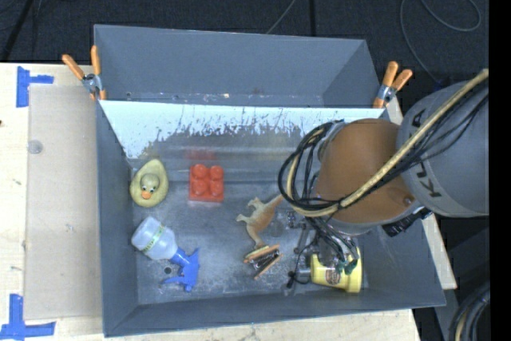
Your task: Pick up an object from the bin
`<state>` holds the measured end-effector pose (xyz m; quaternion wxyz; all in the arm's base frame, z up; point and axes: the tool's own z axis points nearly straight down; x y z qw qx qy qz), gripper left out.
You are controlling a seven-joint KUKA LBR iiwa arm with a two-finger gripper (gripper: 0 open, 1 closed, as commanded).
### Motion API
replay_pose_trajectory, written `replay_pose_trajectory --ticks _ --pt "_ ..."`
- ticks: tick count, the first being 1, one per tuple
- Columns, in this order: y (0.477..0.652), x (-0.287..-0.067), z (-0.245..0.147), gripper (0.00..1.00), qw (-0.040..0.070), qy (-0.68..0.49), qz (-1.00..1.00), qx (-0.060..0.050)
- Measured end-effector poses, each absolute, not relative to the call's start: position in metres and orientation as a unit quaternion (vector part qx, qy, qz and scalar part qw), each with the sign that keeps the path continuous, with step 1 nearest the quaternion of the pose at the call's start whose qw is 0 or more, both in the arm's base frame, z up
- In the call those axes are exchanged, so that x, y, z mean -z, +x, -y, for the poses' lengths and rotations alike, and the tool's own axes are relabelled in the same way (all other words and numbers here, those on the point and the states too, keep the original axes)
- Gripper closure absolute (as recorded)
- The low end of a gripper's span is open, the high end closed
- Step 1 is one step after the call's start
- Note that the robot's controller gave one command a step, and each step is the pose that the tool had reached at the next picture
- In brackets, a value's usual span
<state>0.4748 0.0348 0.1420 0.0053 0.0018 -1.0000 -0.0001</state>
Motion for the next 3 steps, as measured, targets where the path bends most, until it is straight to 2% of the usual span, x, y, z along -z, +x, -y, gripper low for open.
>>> replay_pose_trajectory --ticks 1,2,3 --pt "0.477 -0.146 -0.035 0.0 0.001 0.001 1.0 0.0" --pt "0.49 -0.093 -0.04 0.0 0.002 0.014 1.0 0.0" --pt "0.49 -0.102 -0.041 0.0 0.006 0.044 0.999 0.0"
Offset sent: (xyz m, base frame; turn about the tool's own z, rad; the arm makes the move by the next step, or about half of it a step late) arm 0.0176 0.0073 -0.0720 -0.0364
